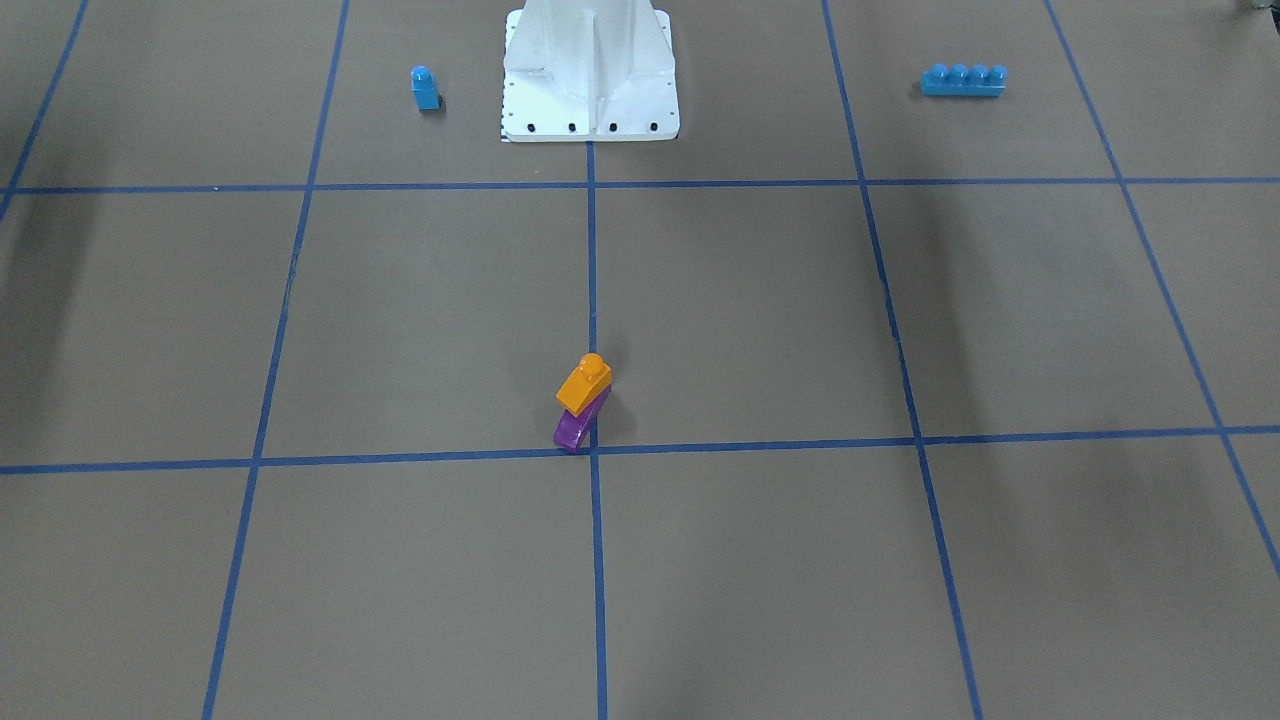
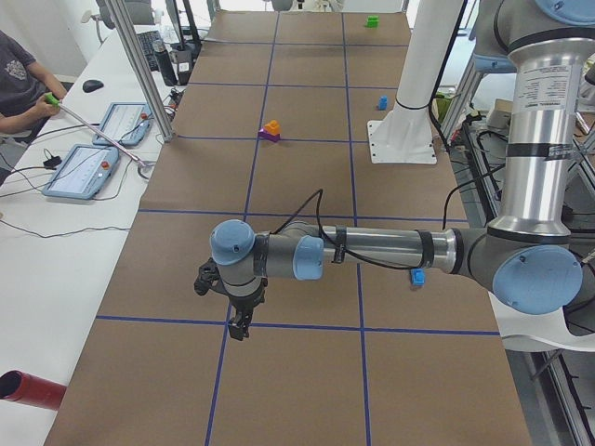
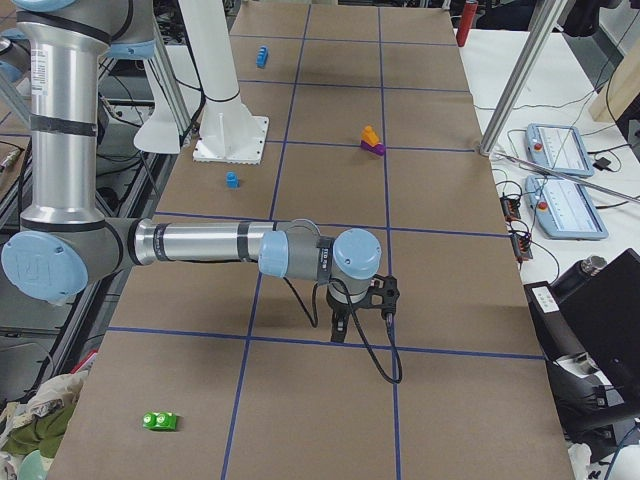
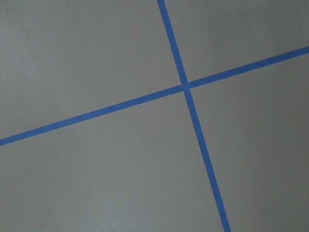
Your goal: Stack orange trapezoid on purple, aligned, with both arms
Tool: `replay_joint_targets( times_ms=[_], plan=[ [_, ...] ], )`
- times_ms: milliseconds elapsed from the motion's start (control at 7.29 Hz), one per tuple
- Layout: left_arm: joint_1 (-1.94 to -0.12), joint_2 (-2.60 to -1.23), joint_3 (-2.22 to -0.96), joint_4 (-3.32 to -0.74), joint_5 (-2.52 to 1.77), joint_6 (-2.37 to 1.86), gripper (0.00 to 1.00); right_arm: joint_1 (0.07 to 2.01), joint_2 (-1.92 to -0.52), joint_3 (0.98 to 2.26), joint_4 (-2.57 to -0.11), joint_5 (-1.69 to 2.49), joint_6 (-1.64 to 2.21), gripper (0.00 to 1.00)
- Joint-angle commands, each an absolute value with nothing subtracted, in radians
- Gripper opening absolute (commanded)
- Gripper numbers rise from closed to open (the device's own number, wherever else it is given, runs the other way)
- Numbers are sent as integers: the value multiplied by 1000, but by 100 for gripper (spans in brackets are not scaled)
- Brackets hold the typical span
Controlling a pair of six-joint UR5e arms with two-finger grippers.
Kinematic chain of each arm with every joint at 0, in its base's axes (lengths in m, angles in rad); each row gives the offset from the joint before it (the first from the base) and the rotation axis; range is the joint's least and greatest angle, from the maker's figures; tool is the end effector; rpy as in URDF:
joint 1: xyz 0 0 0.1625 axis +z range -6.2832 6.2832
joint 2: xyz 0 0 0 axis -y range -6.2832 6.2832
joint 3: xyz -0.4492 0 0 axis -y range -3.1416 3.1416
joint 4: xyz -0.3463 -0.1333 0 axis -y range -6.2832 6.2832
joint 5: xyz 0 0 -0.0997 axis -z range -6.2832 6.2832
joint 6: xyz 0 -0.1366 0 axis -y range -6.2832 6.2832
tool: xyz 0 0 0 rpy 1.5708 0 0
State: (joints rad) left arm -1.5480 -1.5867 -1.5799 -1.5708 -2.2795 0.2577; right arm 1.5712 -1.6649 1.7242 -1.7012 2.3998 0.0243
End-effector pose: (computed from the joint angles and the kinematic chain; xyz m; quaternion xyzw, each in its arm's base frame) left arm -0.0340 -0.4565 0.7042 0.0523 0.3432 0.1354 0.9280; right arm 0.0328 -0.3964 0.6883 -0.0373 -0.4021 0.0256 0.9145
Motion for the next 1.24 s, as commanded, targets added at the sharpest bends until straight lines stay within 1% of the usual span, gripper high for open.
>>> replay_joint_targets(
  times_ms=[0,1098],
  plan=[
    [-1548,-1586,-1580,-1571,-2281,258,100,1574,-1661,1724,-1700,2396,9,100],
    [-1546,-1589,-1571,-1571,-2279,258,100,1575,-1651,1721,-1700,2393,-18,100]
  ],
)
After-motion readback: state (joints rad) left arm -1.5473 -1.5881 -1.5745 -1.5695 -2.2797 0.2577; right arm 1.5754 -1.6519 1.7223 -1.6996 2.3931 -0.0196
